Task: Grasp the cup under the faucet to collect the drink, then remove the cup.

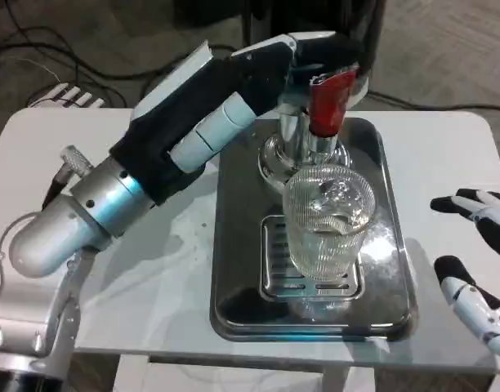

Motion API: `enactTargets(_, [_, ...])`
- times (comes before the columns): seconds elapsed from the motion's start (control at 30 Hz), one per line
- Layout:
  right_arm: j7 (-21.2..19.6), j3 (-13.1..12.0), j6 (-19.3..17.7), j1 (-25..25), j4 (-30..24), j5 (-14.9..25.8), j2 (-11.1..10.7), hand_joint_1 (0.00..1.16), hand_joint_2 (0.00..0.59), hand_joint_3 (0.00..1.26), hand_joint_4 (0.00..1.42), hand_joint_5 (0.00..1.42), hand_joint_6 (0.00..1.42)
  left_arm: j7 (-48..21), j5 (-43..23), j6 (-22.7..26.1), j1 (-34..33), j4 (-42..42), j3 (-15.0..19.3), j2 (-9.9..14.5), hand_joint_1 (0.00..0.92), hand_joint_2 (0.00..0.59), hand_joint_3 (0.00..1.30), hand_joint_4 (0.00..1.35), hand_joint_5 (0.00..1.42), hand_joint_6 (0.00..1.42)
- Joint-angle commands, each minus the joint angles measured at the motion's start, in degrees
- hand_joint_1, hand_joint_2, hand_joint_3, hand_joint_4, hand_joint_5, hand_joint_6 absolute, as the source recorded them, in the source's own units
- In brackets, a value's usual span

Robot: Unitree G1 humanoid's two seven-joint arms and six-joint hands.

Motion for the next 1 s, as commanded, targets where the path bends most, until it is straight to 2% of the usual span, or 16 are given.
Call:
enactTargets(0.03, [-0.98, -0.43, -1.04, 1.12, -0.93, 0.89, 0.31, 0.15, 0.479, 0.18, 0.07, 0.05, 0.24, -1.84, 2.45, 0.04, -0.69, 2.08, -1.74, 1.74, 0.000, 0.076, 0.30, 0.21, 0.22, 0.27])
enactTargets(0.6, [-1.60, -1.70, -0.92, 2.38, -1.21, 3.53, 0.93, 0.15, 0.478, 0.18, 0.08, 0.05, 0.25, -3.47, 8.71, -5.32, -1.77, 3.57, -6.43, 6.03, 0.000, 0.041, 0.29, 0.18, 0.19, 0.23])
enactTargets(0.77, [-1.47, -2.17, -0.11, 1.72, 0.58, 8.47, 1.81, 0.17, 0.426, 0.11, 0.08, 0.06, 0.29, -3.48, 10.74, -6.98, -1.69, 3.78, -7.26, 7.55, 0.000, 0.029, 0.28, 0.17, 0.17, 0.22])
enactTargets(0.83, [-1.89, -2.16, -0.15, 1.46, 1.85, 10.84, 2.31, 0.23, 0.387, 0.08, 0.06, 0.06, 0.32, -3.40, 10.89, -7.38, -1.55, 3.86, -7.41, 7.90, 0.000, 0.030, 0.28, 0.17, 0.17, 0.22])
enactTargets(0.9, [-2.49, -1.99, -0.59, 1.40, 2.66, 12.22, 2.58, 0.27, 0.374, 0.05, 0.06, 0.06, 0.32, -3.24, 10.85, -7.60, -1.40, 3.86, -7.51, 8.22, 0.000, 0.029, 0.28, 0.17, 0.17, 0.22])
enactTargets(1.0, [-4.47, 0.43, -1.95, 1.34, 3.36, 11.91, 3.51, 0.32, 0.359, 0.03, 0.04, 0.05, 0.31, -2.70, 10.84, -7.86, -1.04, 3.56, -7.41, 8.76, 0.000, 0.025, 0.28, 0.16, 0.17, 0.22])
